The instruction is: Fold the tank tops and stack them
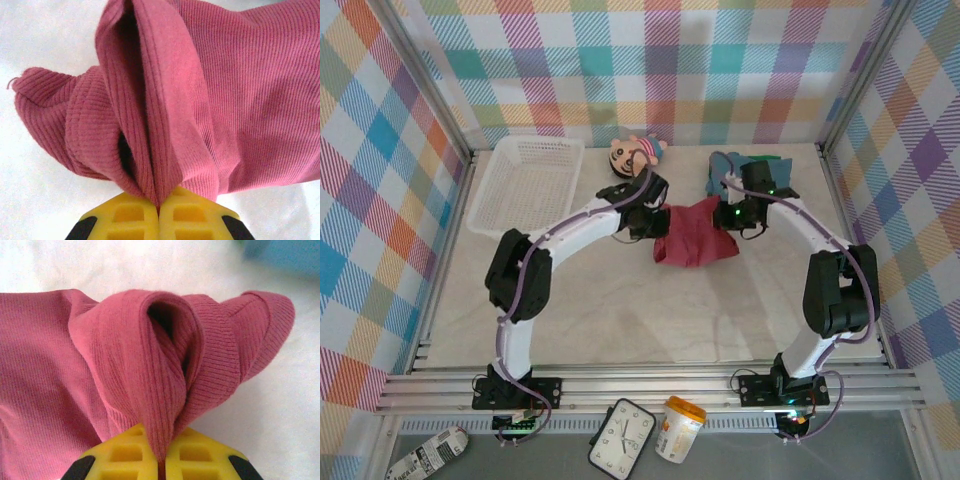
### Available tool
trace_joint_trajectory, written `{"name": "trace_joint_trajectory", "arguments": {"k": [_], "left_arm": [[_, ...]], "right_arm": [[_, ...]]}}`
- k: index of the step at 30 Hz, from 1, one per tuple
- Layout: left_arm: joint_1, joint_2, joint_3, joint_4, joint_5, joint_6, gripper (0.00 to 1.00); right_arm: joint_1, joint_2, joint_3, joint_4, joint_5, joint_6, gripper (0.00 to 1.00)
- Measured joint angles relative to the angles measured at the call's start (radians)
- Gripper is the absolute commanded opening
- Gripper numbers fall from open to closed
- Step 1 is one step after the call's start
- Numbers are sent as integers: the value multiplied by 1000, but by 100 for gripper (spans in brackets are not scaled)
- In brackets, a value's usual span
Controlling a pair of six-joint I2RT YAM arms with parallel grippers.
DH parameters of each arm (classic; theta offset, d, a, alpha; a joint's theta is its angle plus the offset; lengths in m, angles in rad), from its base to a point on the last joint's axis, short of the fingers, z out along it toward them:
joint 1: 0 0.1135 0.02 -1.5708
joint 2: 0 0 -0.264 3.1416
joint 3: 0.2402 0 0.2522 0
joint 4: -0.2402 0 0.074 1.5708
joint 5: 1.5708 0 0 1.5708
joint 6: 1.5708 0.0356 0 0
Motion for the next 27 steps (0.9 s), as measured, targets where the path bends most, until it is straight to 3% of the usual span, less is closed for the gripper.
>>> {"name": "trace_joint_trajectory", "arguments": {"k": [18, 27], "left_arm": [[43, 492, 796, 0, 32, 207, 0], [44, 642, 898, 165, 100, 242, 3]], "right_arm": [[-261, -11, 92, 129, 97, -9, 0], [-319, -6, 92, 256, 100, 19, 0]]}}
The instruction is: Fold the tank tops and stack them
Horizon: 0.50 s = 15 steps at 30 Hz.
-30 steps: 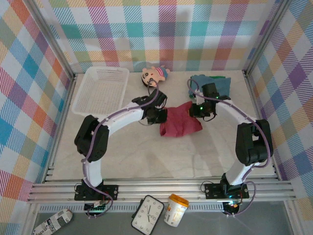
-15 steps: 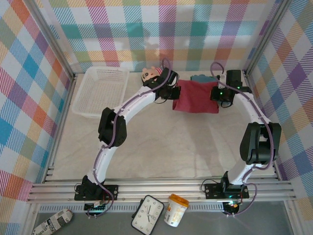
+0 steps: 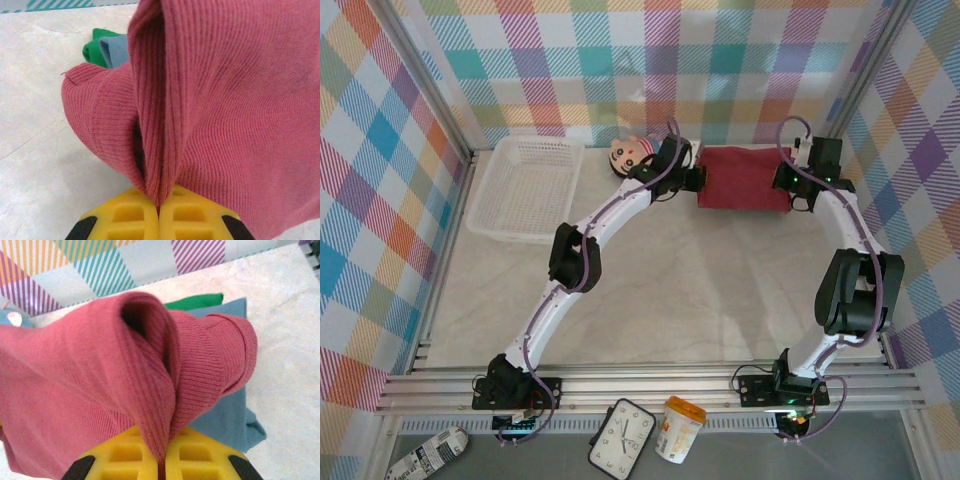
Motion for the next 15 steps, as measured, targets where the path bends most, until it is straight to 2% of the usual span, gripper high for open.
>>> {"name": "trace_joint_trajectory", "arguments": {"k": [2, 5, 8, 11, 12, 13, 15], "left_arm": [[0, 40, 31, 38, 9, 3, 5], [0, 100, 80, 99, 13, 7, 16], [0, 141, 97, 159, 12, 10, 20], [0, 175, 116, 205, 9, 8, 39], [0, 184, 124, 217, 8, 10, 42], [0, 193, 130, 231, 8, 7, 43], [0, 202, 134, 243, 0, 5, 43]], "right_arm": [[-11, 9, 0, 25, 0, 7, 0], [-21, 41, 0, 58, 0, 16, 0], [-32, 89, 0, 76, 0, 32, 0], [-48, 147, 8, 85, 0, 40, 0], [-53, 165, 11, 88, 0, 42, 0], [-57, 184, 16, 88, 0, 43, 1], [-65, 221, 30, 89, 0, 47, 10]]}}
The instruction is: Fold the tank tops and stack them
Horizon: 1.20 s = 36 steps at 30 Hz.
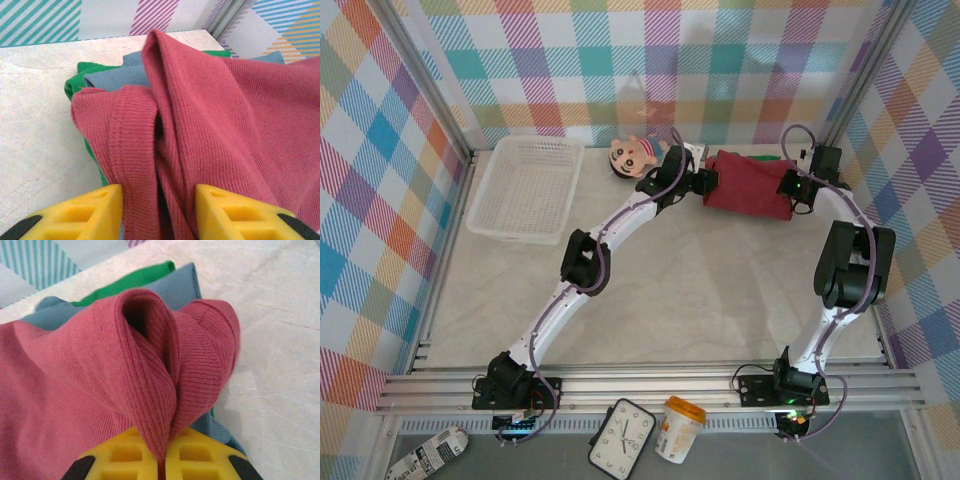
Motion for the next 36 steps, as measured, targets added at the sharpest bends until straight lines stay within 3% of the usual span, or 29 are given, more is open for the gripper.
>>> {"name": "trace_joint_trajectory", "arguments": {"k": [6, 12, 16, 21, 23, 26, 31, 36], "left_arm": [[1, 3, 3, -9, -35, 0, 47], [10, -1, 13, -90, -71, -7, 59], [21, -24, 13, -146, -68, -3, 65], [29, -107, 13, -262, -79, 24, 73], [32, -153, 13, -324, -84, 31, 73], [40, -244, -21, -395, -85, 40, 74], [53, -447, -251, -415, -69, 38, 75], [53, -660, -639, -374, -42, 13, 75]], "right_arm": [[-13, 82, 66, -6, -5, 11, 31], [-18, 86, 134, -40, -11, -6, 55], [-18, 71, 174, -78, -12, -25, 67], [-19, 10, 179, -152, -56, -39, 71], [-19, -30, 162, -160, -83, -37, 80], [-19, -109, 97, -161, -128, -39, 80], [-8, -135, 53, -163, -187, -43, 79], [13, -110, 31, -166, -192, -42, 78]]}}
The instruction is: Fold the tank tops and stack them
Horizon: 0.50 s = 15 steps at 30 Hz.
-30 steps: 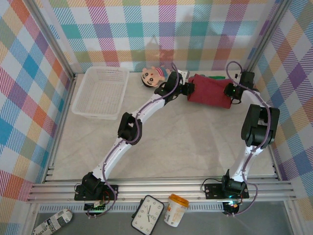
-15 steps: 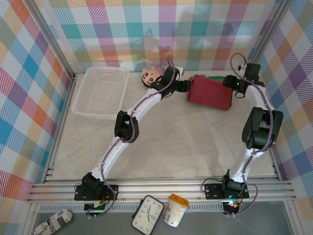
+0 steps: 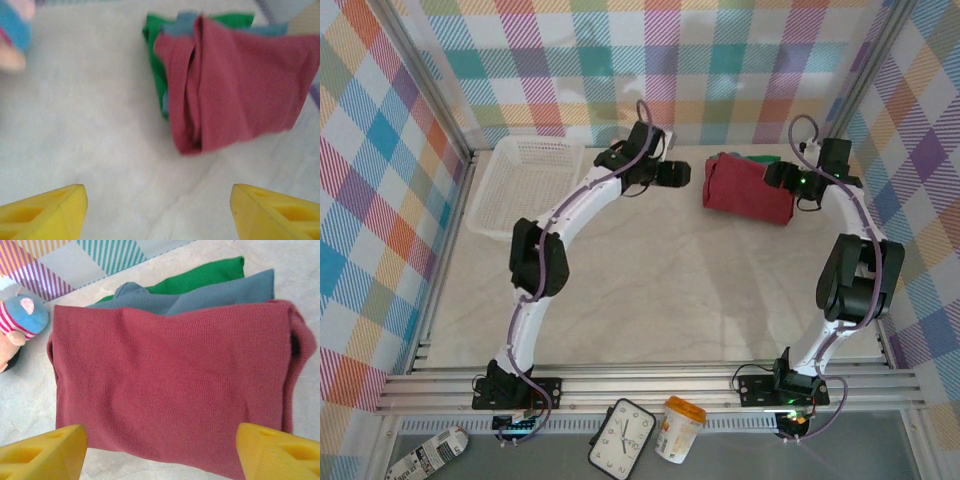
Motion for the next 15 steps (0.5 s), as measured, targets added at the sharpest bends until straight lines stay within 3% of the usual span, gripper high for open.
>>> {"name": "trace_joint_trajectory", "arguments": {"k": [7, 15], "left_arm": [[0, -239, -423, 44, 5, -22, 76], [0, -478, -702, 52, -19, -25, 77]], "right_arm": [[37, 111, 13, -6, 31, -5, 77], [57, 232, 98, -34, 71, -27, 75]]}}
